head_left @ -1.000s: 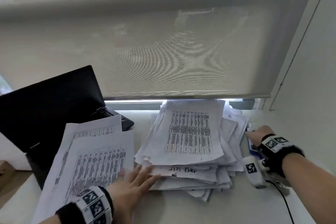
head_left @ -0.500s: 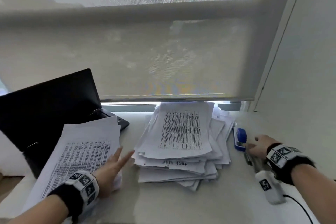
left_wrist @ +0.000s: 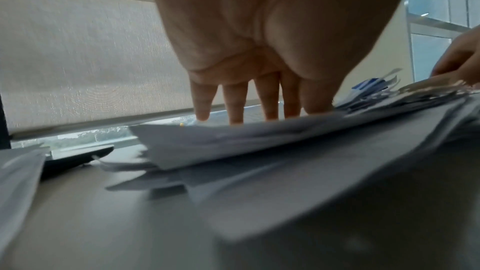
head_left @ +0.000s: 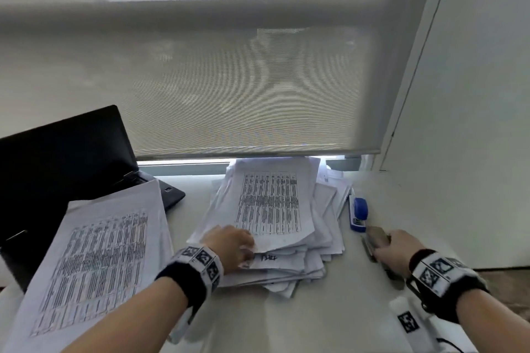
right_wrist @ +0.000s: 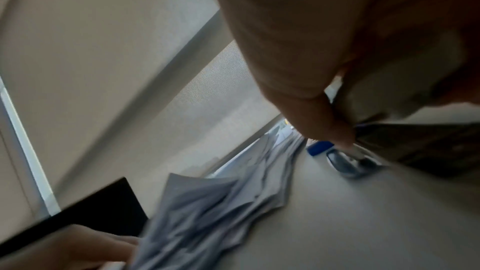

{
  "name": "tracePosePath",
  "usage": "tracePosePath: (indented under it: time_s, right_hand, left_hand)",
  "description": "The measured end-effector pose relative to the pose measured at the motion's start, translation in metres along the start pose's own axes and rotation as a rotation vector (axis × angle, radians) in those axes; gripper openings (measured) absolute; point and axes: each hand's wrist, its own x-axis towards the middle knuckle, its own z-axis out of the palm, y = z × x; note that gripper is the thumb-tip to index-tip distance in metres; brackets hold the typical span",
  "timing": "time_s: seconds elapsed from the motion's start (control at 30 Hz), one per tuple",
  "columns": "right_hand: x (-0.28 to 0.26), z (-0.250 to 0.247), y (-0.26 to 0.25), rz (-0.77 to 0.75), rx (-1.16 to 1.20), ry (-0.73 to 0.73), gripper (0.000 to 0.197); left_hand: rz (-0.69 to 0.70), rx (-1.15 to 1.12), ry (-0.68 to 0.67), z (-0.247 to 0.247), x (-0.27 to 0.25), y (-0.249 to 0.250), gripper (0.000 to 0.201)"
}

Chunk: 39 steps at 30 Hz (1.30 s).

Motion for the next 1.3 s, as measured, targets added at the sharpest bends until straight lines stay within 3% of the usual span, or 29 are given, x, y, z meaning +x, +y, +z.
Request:
tracePosePath:
  time_s: [0.13, 0.23, 0.33, 0.43, 0.5, 0.6, 0.67, 0.73, 0.8, 0.9, 1.03, 1.13, 1.3]
  right_hand:
    - [-0.012, 0.002, -0.003, -0.04, 0.059, -0.026, 0.018]
    - [-0.023, 0.001, -0.011, -0.142, 0.098, -0.02, 0.016]
    - [-0.029, 0.002, -0.015, -0.2, 0.226, -0.007, 0.011]
    - [-0.028, 0.006, -0.014, -0.086, 0.651, -0.012, 0.011]
    - [-0.029, 0.012, -0.016, 0.038, 0.935, -0.055, 0.011]
    - [-0.031, 0.019, -0.019, 0.129, 1.178, -0.183, 0.021]
    - [-0.038, 0.017, -0.019, 0.108, 1.229, -0.225, 0.025]
    - [-0.047, 0.01, -0.02, 0.007, 1.134, -0.18, 0.02]
    - [-0.057, 0.002, -0.023, -0.14, 0.877, -0.096, 0.012]
    - [-0.069, -0.008, -0.038, -0.365, 0.392, -0.011, 0.011]
    - [-0.075, 0.013, -0.065, -0.573, -0.079, -0.02, 0.035]
    - [-0.071, 0.039, -0.082, -0.564, -0.204, -0.033, 0.042]
    - [-0.057, 0.076, -0.102, -0.468, -0.157, -0.05, 0.051]
  left_hand:
    - [-0.069, 0.1, 0.053, -0.004, 0.0, 0.008, 0.024]
    - [0.009, 0.109, 0.179, -0.008, -0.009, 0.013, 0.02]
    - [0.152, -0.08, 0.303, -0.005, -0.035, 0.019, 0.022]
    - [0.288, -0.345, 0.11, 0.007, -0.063, 0.033, 0.028]
    - [0.264, -0.524, 0.004, 0.014, -0.076, 0.041, 0.04]
    - [0.017, -0.242, -0.113, 0.027, -0.081, 0.045, 0.085]
    - [-0.039, -0.125, -0.207, 0.039, -0.087, 0.046, 0.103]
    - [0.008, -0.08, -0.301, 0.05, -0.096, 0.051, 0.109]
    - [0.051, -0.07, -0.339, 0.049, -0.105, 0.06, 0.09]
    - [0.071, -0.135, -0.237, 0.039, -0.106, 0.073, 0.075]
    - [-0.139, -0.124, -0.08, 0.038, -0.088, 0.061, 0.093]
    - [-0.229, -0.086, -0.116, 0.042, -0.076, 0.044, 0.111]
    - [-0.199, -0.132, -0.188, 0.051, -0.069, 0.035, 0.112]
